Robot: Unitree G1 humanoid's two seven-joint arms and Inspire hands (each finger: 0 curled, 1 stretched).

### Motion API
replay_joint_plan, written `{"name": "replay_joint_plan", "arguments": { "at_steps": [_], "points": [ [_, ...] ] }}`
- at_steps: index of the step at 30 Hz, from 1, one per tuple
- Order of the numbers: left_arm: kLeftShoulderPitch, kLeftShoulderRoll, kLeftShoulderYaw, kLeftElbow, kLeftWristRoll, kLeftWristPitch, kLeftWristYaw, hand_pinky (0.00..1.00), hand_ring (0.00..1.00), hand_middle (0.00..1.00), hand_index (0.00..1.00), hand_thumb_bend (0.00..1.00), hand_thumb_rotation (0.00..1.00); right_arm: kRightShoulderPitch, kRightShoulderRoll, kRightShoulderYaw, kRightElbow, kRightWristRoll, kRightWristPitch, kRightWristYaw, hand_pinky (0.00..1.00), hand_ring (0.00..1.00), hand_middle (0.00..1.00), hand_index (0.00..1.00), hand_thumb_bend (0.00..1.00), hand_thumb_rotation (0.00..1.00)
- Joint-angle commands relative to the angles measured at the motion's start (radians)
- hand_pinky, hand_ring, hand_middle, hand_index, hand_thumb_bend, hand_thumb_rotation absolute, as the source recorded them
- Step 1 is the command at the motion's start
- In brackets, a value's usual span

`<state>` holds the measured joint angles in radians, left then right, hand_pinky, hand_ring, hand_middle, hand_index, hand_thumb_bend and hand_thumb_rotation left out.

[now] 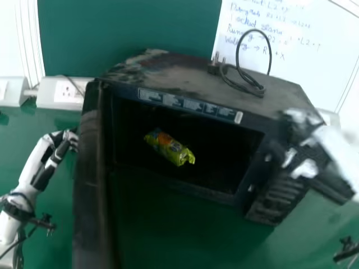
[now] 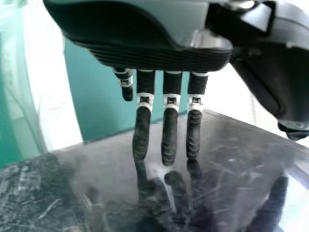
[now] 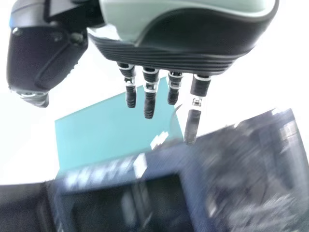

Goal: Put biscuit inside oven

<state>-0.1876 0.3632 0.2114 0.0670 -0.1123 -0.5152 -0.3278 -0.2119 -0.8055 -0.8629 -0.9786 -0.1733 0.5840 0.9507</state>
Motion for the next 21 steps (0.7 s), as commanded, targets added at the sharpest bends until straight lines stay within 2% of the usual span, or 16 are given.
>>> {"name": "replay_joint_plan", "arguments": {
  "at_steps": [1,3,5,7,9,10,11,13,15,18,21],
  "points": [
    [0.008,0.003,-0.029,-0.027,0.005,-0.026,-0.022,0.26,0.34,0.40,0.48,0.51,0.05,0.017,0.025,-0.026,-0.019,-0.007,0.034,-0.077,0.72,0.83,0.89,0.95,0.84,0.52],
    [0.009,0.005,-0.034,-0.027,0.005,-0.032,-0.027,0.27,0.34,0.40,0.48,0.51,0.05,0.016,0.055,-0.028,-0.007,-0.003,0.005,-0.149,0.69,0.79,0.85,0.93,0.83,0.52],
    [0.008,0.008,-0.036,-0.021,0.006,-0.043,-0.030,0.27,0.34,0.40,0.48,0.51,0.05,0.002,0.099,-0.020,0.036,0.019,-0.063,-0.236,0.62,0.74,0.80,0.90,0.79,0.50],
    [0.008,0.008,-0.036,-0.021,0.010,-0.048,-0.030,0.27,0.34,0.39,0.48,0.51,0.05,-0.002,0.129,0.005,0.076,-0.003,-0.142,-0.339,0.54,0.68,0.75,0.84,0.81,0.50],
    [0.009,0.009,-0.036,-0.026,0.012,-0.043,-0.029,0.26,0.33,0.39,0.48,0.51,0.05,0.000,0.151,0.032,0.093,-0.055,-0.171,-0.440,0.41,0.56,0.67,0.80,0.81,0.50],
    [0.009,0.010,-0.035,-0.023,0.015,-0.047,-0.030,0.26,0.33,0.39,0.48,0.51,0.05,0.004,0.158,0.044,0.103,-0.092,-0.183,-0.489,0.31,0.45,0.60,0.80,0.79,0.49],
    [0.008,0.012,-0.035,-0.019,0.020,-0.053,-0.029,0.26,0.33,0.39,0.48,0.51,0.05,0.007,0.160,0.050,0.114,-0.120,-0.192,-0.527,0.28,0.41,0.57,0.79,0.77,0.48],
    [0.004,0.014,-0.036,-0.009,0.027,-0.062,-0.029,0.26,0.33,0.39,0.48,0.51,0.05,-0.002,0.172,0.054,0.144,-0.132,-0.206,-0.589,0.40,0.53,0.62,0.78,0.79,0.50],
    [-0.001,0.016,-0.038,0.008,0.029,-0.077,-0.032,0.26,0.33,0.39,0.48,0.51,0.05,-0.018,0.181,0.056,0.171,-0.130,-0.202,-0.640,0.47,0.58,0.66,0.77,0.82,0.51],
    [-0.010,0.022,-0.041,0.038,0.048,-0.113,-0.033,0.25,0.33,0.40,0.48,0.51,0.05,-0.035,0.187,0.057,0.198,-0.134,-0.181,-0.704,0.48,0.56,0.65,0.76,0.83,0.49],
    [-0.011,0.032,-0.051,0.049,0.057,-0.125,-0.042,0.25,0.33,0.39,0.48,0.51,0.05,-0.031,0.177,0.066,0.203,-0.175,-0.145,-0.746,0.45,0.53,0.61,0.76,0.84,0.53]
  ]
}}
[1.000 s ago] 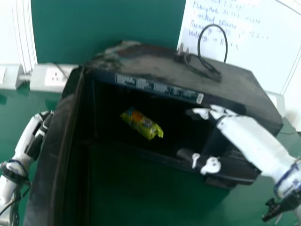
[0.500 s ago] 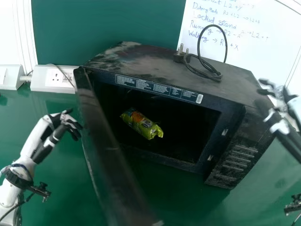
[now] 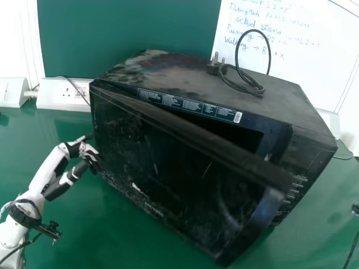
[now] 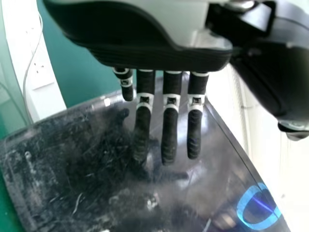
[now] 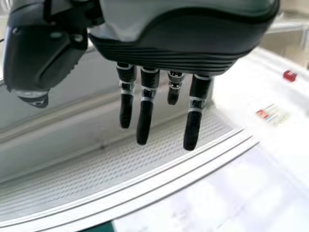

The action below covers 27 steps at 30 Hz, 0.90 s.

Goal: Put biscuit inside oven

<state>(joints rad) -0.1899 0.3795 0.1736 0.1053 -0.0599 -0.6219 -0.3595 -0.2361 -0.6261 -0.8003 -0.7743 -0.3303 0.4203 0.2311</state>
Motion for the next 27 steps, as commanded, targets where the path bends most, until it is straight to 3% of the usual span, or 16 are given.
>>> {"name": "replay_joint_plan", "arguments": {
  "at_steps": [1,11,15,22,27],
  "points": [
    [-0.009,0.019,-0.017,0.010,0.006,-0.018,-0.014,0.26,0.33,0.39,0.48,0.51,0.05,-0.007,-0.004,0.005,-0.002,-0.022,0.029,-0.033,0.44,0.51,0.59,0.77,0.85,0.53],
    [-0.012,0.029,-0.025,0.049,0.001,-0.047,-0.023,0.28,0.35,0.41,0.48,0.51,0.05,0.000,-0.008,0.001,-0.012,-0.004,0.051,-0.054,0.33,0.41,0.51,0.75,0.85,0.52],
    [-0.020,0.032,-0.027,0.070,0.007,-0.059,-0.019,0.27,0.35,0.41,0.48,0.51,0.05,-0.001,-0.012,0.001,-0.009,-0.003,0.057,-0.053,0.23,0.27,0.43,0.75,0.86,0.50],
    [-0.030,0.031,-0.033,0.097,0.017,-0.057,-0.013,0.28,0.35,0.42,0.48,0.51,0.06,-0.006,-0.007,0.004,-0.005,0.017,0.048,-0.053,0.24,0.31,0.47,0.74,0.91,0.50],
    [-0.048,0.033,-0.038,0.151,0.014,-0.070,-0.023,0.28,0.36,0.44,0.48,0.51,0.06,0.005,-0.012,0.000,0.006,0.031,0.017,-0.061,0.16,0.22,0.38,0.74,0.90,0.47]
  ]
}}
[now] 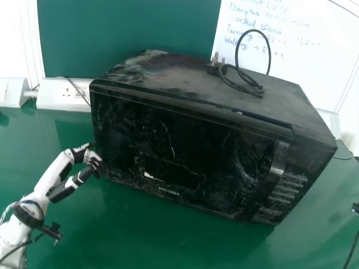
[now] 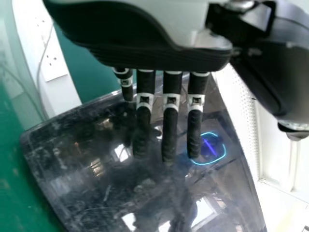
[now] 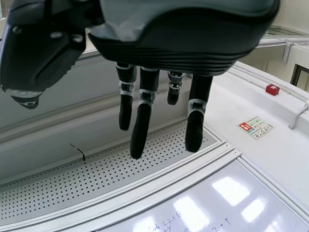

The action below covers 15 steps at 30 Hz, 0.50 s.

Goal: Put biscuit inside oven

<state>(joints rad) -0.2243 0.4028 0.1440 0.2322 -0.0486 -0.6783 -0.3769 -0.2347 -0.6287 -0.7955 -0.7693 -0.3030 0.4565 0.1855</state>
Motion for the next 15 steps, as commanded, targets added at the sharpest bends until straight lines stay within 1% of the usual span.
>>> {"name": "replay_joint_plan", "arguments": {
  "at_steps": [1,3,5,7,9,10,12,13,15],
  "points": [
    [-0.020,0.010,-0.011,0.047,-0.001,-0.019,-0.011,0.29,0.36,0.45,0.49,0.51,0.06,0.010,-0.013,-0.006,0.004,0.002,-0.028,-0.015,0.16,0.22,0.37,0.74,0.90,0.48],
    [-0.036,0.012,-0.014,0.100,0.001,-0.035,-0.016,0.29,0.38,0.51,0.49,0.51,0.06,0.014,-0.013,-0.011,0.007,0.010,-0.039,-0.013,0.17,0.23,0.40,0.73,0.89,0.49],
    [-0.047,0.016,-0.015,0.133,0.019,-0.049,-0.009,0.29,0.38,0.54,0.49,0.52,0.06,0.018,-0.018,-0.015,0.010,0.012,-0.042,-0.009,0.21,0.27,0.44,0.73,0.89,0.49],
    [-0.049,0.022,-0.013,0.146,0.035,-0.057,0.000,0.29,0.37,0.57,0.49,0.52,0.06,0.022,-0.024,-0.017,0.010,0.008,-0.038,-0.005,0.22,0.29,0.45,0.73,0.90,0.50],
    [-0.052,0.020,-0.010,0.156,0.032,-0.063,0.002,0.28,0.36,0.59,0.49,0.52,0.06,0.020,-0.024,-0.012,0.001,0.005,-0.025,-0.006,0.28,0.36,0.50,0.74,0.91,0.52],
    [-0.053,0.020,-0.008,0.160,0.032,-0.065,0.004,0.27,0.36,0.61,0.49,0.52,0.06,0.020,-0.025,-0.010,-0.001,0.004,-0.023,-0.007,0.30,0.37,0.52,0.74,0.91,0.52],
    [-0.056,0.018,-0.007,0.172,0.029,-0.063,0.008,0.27,0.36,0.62,0.50,0.52,0.06,0.032,-0.032,-0.006,0.005,-0.020,-0.038,-0.015,0.29,0.36,0.50,0.73,0.91,0.53],
    [-0.058,0.018,-0.007,0.177,0.029,-0.063,0.010,0.27,0.37,0.64,0.50,0.52,0.06,0.040,-0.037,-0.005,0.010,-0.035,-0.050,-0.018,0.28,0.35,0.50,0.73,0.90,0.56],
    [-0.061,0.020,-0.006,0.187,0.033,-0.068,0.017,0.27,0.36,0.64,0.50,0.52,0.06,0.042,-0.039,-0.005,0.005,-0.042,-0.042,-0.012,0.27,0.33,0.48,0.73,0.89,0.56]
  ]
}}
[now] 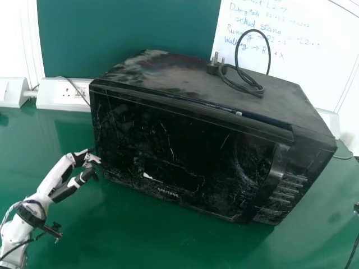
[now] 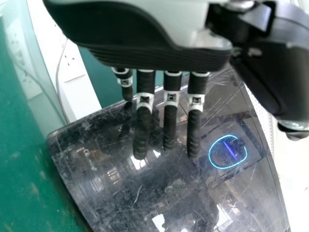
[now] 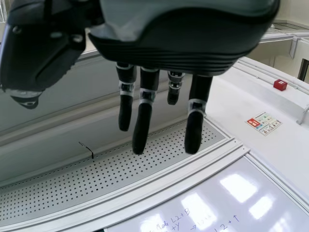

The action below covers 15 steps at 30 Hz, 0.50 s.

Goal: Put biscuit inside oven

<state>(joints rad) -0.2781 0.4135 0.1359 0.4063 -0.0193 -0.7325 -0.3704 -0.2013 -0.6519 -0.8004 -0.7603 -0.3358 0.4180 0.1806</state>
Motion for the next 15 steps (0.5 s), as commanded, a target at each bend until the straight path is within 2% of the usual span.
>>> {"name": "replay_joint_plan", "arguments": {
  "at_steps": [1,3,4,10,11,13,15],
  "points": [
    [-0.009,0.010,0.003,0.016,-0.001,-0.015,0.010,0.27,0.36,0.64,0.50,0.52,0.06,0.000,-0.010,-0.002,-0.010,0.010,0.007,-0.001,0.27,0.34,0.49,0.74,0.89,0.55],
    [-0.010,0.012,0.005,0.015,-0.005,-0.013,0.010,0.27,0.36,0.64,0.50,0.52,0.06,-0.011,-0.002,-0.008,-0.013,0.046,0.013,0.007,0.31,0.40,0.54,0.75,0.89,0.52],
    [-0.009,0.014,0.007,0.012,-0.005,-0.010,0.012,0.27,0.36,0.64,0.50,0.52,0.06,-0.010,-0.001,-0.009,-0.011,0.050,0.005,0.002,0.30,0.39,0.54,0.75,0.90,0.51],
    [0.003,0.034,0.043,0.028,-0.016,-0.012,0.041,0.29,0.37,0.63,0.50,0.52,0.07,0.001,0.002,-0.010,-0.013,0.064,-0.010,-0.011,0.16,0.22,0.38,0.75,0.85,0.46],
    [0.002,0.035,0.046,0.034,-0.022,-0.017,0.042,0.30,0.38,0.63,0.50,0.52,0.07,0.005,-0.002,-0.009,-0.012,0.055,-0.011,-0.013,0.22,0.31,0.46,0.74,0.86,0.49],
    [0.005,0.035,0.055,0.035,-0.039,-0.009,0.040,0.30,0.38,0.63,0.50,0.52,0.07,0.012,-0.008,-0.007,-0.013,0.039,-0.010,-0.015,0.27,0.37,0.51,0.74,0.87,0.51],
    [0.019,0.036,0.062,-0.005,-0.075,0.048,0.029,0.33,0.40,0.58,0.49,0.52,0.07,0.004,-0.007,-0.009,-0.011,0.055,-0.008,-0.010,0.19,0.27,0.42,0.74,0.85,0.49]
  ]
}}
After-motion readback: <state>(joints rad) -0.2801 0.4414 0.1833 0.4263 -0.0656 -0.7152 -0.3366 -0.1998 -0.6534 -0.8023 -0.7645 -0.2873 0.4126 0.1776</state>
